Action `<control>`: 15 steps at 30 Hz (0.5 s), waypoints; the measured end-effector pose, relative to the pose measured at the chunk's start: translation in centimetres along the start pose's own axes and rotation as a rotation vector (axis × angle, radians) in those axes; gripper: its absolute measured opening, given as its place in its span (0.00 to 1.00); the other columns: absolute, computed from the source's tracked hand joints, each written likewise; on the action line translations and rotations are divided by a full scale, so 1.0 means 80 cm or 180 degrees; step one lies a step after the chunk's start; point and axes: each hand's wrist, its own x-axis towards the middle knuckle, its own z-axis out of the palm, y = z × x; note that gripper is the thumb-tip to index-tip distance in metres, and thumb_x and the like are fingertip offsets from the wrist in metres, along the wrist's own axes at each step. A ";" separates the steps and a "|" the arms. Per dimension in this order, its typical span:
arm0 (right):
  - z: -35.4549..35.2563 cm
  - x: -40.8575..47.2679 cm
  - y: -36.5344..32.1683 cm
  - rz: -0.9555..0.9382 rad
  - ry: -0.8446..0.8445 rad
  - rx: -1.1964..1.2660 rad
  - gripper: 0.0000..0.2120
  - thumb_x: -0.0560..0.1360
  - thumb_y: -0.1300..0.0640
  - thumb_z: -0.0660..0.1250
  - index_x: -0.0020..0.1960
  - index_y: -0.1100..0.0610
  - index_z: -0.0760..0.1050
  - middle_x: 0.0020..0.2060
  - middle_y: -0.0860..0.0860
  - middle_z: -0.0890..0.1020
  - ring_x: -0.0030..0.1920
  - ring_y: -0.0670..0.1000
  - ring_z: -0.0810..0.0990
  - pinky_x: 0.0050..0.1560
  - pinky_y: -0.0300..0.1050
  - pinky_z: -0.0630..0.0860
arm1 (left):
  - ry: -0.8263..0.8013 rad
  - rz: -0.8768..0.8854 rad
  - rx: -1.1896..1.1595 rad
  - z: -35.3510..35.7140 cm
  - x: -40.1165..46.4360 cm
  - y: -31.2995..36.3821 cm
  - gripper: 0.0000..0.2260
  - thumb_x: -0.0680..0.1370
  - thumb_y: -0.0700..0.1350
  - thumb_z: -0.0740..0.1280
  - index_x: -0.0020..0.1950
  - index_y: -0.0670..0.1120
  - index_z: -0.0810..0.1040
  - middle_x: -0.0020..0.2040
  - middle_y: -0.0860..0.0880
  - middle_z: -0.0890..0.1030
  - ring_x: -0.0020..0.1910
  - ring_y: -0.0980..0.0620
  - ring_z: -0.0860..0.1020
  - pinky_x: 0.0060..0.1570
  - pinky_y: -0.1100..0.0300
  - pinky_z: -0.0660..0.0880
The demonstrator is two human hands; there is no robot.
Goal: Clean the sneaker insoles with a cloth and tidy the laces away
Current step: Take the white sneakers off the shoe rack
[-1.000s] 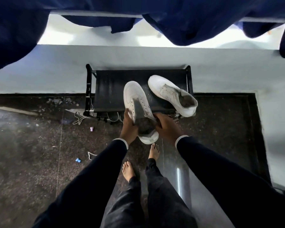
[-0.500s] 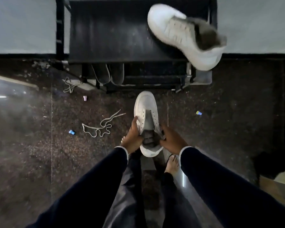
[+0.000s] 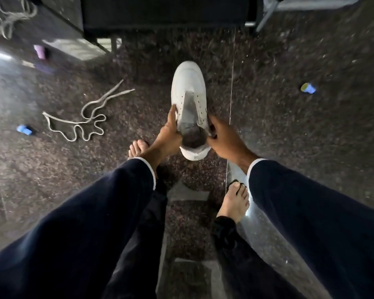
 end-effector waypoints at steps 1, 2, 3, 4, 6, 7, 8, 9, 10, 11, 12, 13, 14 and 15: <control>0.010 0.010 0.013 -0.0024 0.0034 0.0001 0.34 0.75 0.65 0.69 0.77 0.49 0.63 0.64 0.52 0.79 0.59 0.54 0.81 0.56 0.52 0.82 | 0.0047 0.0020 -0.0005 0.009 0.013 -0.008 0.41 0.79 0.31 0.59 0.83 0.53 0.39 0.72 0.36 0.71 0.62 0.37 0.77 0.59 0.47 0.74; 0.017 0.017 0.022 -0.0043 0.0043 -0.0004 0.35 0.75 0.64 0.70 0.78 0.49 0.62 0.67 0.53 0.78 0.63 0.55 0.80 0.60 0.55 0.81 | 0.0100 0.0044 -0.0001 0.017 0.024 -0.017 0.40 0.79 0.32 0.59 0.83 0.53 0.40 0.73 0.36 0.71 0.65 0.36 0.75 0.62 0.47 0.72; 0.023 0.023 0.029 -0.0032 0.0044 -0.0001 0.35 0.75 0.64 0.70 0.78 0.50 0.62 0.68 0.53 0.78 0.65 0.56 0.79 0.63 0.56 0.79 | 0.0159 0.0050 0.0025 0.023 0.033 -0.024 0.40 0.79 0.32 0.59 0.83 0.53 0.41 0.74 0.36 0.70 0.67 0.36 0.74 0.64 0.49 0.71; 0.027 0.026 0.034 -0.0001 0.0061 0.0000 0.35 0.75 0.64 0.70 0.78 0.51 0.63 0.69 0.53 0.77 0.66 0.56 0.78 0.65 0.56 0.78 | 0.0202 0.0046 0.0041 0.027 0.038 -0.028 0.40 0.79 0.32 0.60 0.83 0.53 0.41 0.73 0.36 0.71 0.68 0.36 0.74 0.65 0.51 0.70; 0.034 0.033 0.045 0.0058 0.0065 -0.0011 0.35 0.75 0.64 0.70 0.79 0.53 0.61 0.71 0.55 0.75 0.68 0.57 0.77 0.67 0.56 0.77 | 0.0189 0.0036 0.0070 0.036 0.045 -0.034 0.40 0.79 0.32 0.61 0.83 0.51 0.43 0.74 0.36 0.70 0.70 0.38 0.73 0.65 0.56 0.68; 0.034 0.033 0.048 0.0086 0.0049 -0.0062 0.37 0.75 0.64 0.70 0.80 0.53 0.60 0.72 0.56 0.74 0.68 0.58 0.76 0.67 0.56 0.76 | 0.0146 0.0012 0.0029 0.037 0.046 -0.035 0.40 0.79 0.31 0.62 0.83 0.50 0.43 0.75 0.37 0.69 0.71 0.38 0.72 0.65 0.57 0.67; 0.033 0.032 0.050 0.0112 -0.0017 -0.0144 0.38 0.75 0.63 0.71 0.81 0.54 0.58 0.73 0.57 0.73 0.69 0.59 0.76 0.67 0.56 0.75 | 0.0081 0.0008 0.0011 0.037 0.045 -0.034 0.40 0.79 0.31 0.63 0.83 0.50 0.44 0.75 0.38 0.69 0.72 0.39 0.71 0.67 0.55 0.68; 0.031 0.031 0.051 0.0138 -0.0091 -0.0212 0.39 0.76 0.62 0.71 0.81 0.54 0.56 0.73 0.57 0.73 0.68 0.59 0.76 0.67 0.57 0.75 | 0.0019 0.0019 0.0004 0.035 0.041 -0.033 0.41 0.78 0.35 0.64 0.83 0.52 0.44 0.76 0.39 0.69 0.72 0.39 0.71 0.70 0.52 0.69; 0.025 0.026 0.047 0.0160 -0.0157 -0.0281 0.39 0.76 0.60 0.71 0.81 0.53 0.55 0.72 0.57 0.73 0.68 0.59 0.76 0.65 0.57 0.76 | -0.0025 0.0052 -0.0019 0.031 0.034 -0.029 0.42 0.76 0.41 0.67 0.83 0.54 0.45 0.77 0.41 0.68 0.72 0.40 0.72 0.70 0.46 0.70; 0.016 0.020 0.040 0.0188 -0.0202 -0.0314 0.39 0.77 0.58 0.71 0.81 0.54 0.55 0.72 0.58 0.73 0.66 0.60 0.77 0.63 0.58 0.77 | -0.0047 0.0121 -0.0026 0.023 0.023 -0.023 0.43 0.72 0.49 0.67 0.82 0.56 0.47 0.77 0.43 0.68 0.72 0.42 0.72 0.69 0.43 0.71; 0.005 0.010 0.029 0.0225 -0.0215 -0.0328 0.38 0.78 0.57 0.70 0.81 0.54 0.55 0.72 0.58 0.73 0.65 0.60 0.78 0.61 0.59 0.78 | -0.0029 0.0219 -0.0024 0.014 0.010 -0.015 0.44 0.68 0.54 0.66 0.82 0.55 0.50 0.78 0.44 0.67 0.73 0.43 0.71 0.68 0.42 0.72; -0.009 0.000 0.015 0.0243 -0.0180 -0.0339 0.36 0.79 0.56 0.69 0.81 0.54 0.55 0.73 0.58 0.71 0.65 0.60 0.78 0.60 0.60 0.79 | 0.0011 0.0295 0.0033 0.004 -0.007 -0.001 0.43 0.68 0.55 0.65 0.82 0.52 0.53 0.78 0.44 0.66 0.73 0.44 0.70 0.68 0.43 0.72; -0.023 -0.010 -0.001 0.0241 -0.0127 -0.0393 0.35 0.79 0.56 0.68 0.81 0.53 0.55 0.73 0.58 0.71 0.64 0.61 0.78 0.60 0.61 0.79 | 0.0076 0.0335 0.0109 -0.003 -0.022 0.010 0.40 0.70 0.50 0.66 0.81 0.49 0.56 0.77 0.43 0.66 0.73 0.43 0.69 0.68 0.45 0.71; -0.043 -0.023 -0.021 0.0165 -0.0043 -0.0484 0.34 0.79 0.56 0.68 0.81 0.54 0.56 0.73 0.59 0.71 0.65 0.61 0.77 0.61 0.61 0.78 | 0.0200 0.0366 0.0182 -0.016 -0.040 0.025 0.35 0.73 0.43 0.66 0.80 0.47 0.59 0.76 0.41 0.66 0.72 0.42 0.68 0.67 0.47 0.71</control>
